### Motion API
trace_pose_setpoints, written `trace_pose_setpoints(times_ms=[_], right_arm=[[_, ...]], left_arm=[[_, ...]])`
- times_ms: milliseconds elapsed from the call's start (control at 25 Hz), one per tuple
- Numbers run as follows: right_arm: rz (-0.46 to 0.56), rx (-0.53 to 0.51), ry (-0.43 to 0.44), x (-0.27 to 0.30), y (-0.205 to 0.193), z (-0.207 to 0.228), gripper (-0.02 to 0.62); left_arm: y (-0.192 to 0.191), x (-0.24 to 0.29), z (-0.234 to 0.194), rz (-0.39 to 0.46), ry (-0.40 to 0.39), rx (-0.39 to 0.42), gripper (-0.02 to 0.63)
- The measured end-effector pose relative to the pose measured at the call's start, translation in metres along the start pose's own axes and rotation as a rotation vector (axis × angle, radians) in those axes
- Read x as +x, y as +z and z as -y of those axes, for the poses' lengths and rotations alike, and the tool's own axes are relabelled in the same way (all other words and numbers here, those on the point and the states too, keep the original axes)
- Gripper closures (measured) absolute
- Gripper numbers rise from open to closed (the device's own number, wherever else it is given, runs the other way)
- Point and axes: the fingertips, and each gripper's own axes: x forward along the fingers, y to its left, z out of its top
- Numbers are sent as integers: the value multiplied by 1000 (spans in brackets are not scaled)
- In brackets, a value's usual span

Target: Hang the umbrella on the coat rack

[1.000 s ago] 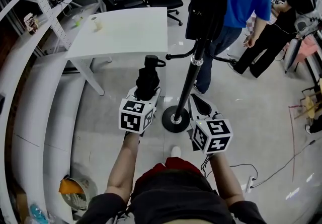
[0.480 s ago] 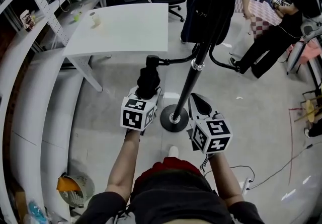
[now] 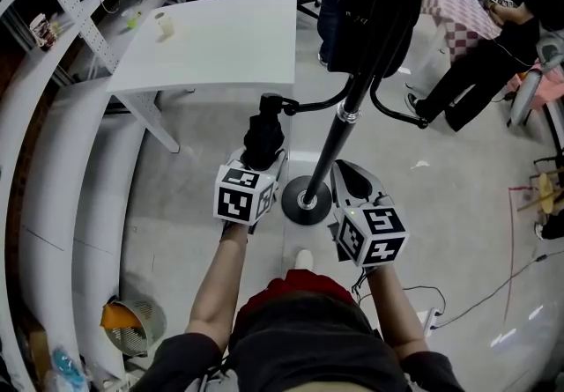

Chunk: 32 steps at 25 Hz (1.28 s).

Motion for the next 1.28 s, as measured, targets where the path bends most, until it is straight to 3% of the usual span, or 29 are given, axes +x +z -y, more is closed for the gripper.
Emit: trace_pose_setpoints(times_ms=[640, 1280], right_arm=[[-19, 21, -3, 2, -7, 6, 577], [-27, 39, 6, 0, -13, 3, 577]], left_arm=[[-18, 9, 14, -43, -32, 6, 445], [-30, 0, 29, -61, -32, 65, 446]])
